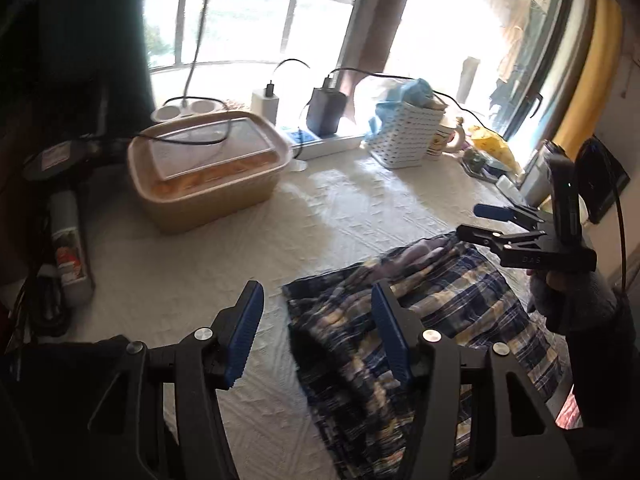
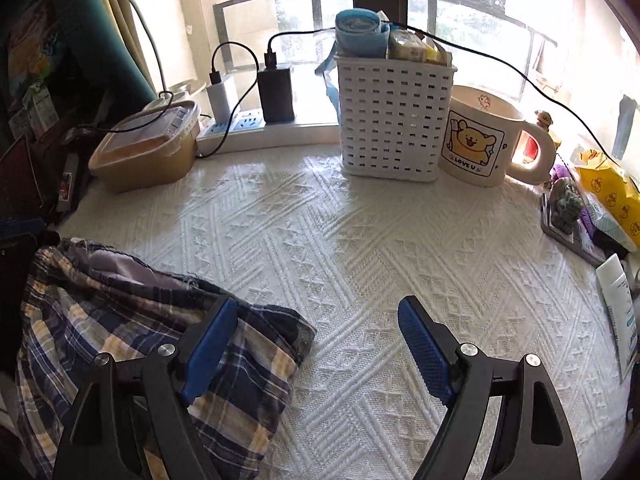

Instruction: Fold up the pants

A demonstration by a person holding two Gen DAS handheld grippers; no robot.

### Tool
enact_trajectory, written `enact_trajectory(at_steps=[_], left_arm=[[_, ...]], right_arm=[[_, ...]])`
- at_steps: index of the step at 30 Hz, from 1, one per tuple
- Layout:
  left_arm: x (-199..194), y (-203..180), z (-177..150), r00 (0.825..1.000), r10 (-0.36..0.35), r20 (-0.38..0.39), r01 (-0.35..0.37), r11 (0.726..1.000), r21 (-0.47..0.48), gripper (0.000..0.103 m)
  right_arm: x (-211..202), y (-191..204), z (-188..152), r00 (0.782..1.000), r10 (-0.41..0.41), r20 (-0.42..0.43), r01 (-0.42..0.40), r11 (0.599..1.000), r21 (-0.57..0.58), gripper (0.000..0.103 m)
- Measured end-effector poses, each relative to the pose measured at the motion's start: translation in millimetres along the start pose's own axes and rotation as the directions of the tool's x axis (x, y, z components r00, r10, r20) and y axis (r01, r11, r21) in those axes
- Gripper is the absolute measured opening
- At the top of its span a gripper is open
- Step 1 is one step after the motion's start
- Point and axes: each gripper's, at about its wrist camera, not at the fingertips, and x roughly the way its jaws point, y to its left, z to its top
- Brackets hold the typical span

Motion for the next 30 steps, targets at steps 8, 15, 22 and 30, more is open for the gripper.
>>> enact_trajectory(at_steps=[8, 15, 22, 30], left_arm=[[63, 6, 2, 0.986, 0.105, -0.130, -0.099, 0.994, 0.052, 0.056], [83, 22, 2, 0.979, 0.122, -0.163, -0.123, 0.992, 0.004, 0.059], [40, 20, 8, 0.990, 0.111, -0.087, -0.114, 0.993, -0.029, 0.061], [-28, 13, -15, 0.991, 0.134, 0.025, -0.132, 0.989, -0.068, 0.064]], right_arm=[[34, 8, 1, 0.993, -0.003, -0.116, -0.008, 0.996, -0.092, 0.004], [45, 2, 6, 0.994, -0.006, -0.108, -0.004, 0.996, -0.092, 0.004], [8, -3, 5, 0.998, -0.019, -0.061, 0.015, 0.998, -0.063, 0.005], [-76, 15, -31, 0.996, 0.090, 0.008, -0.090, 0.994, -0.056, 0.005]])
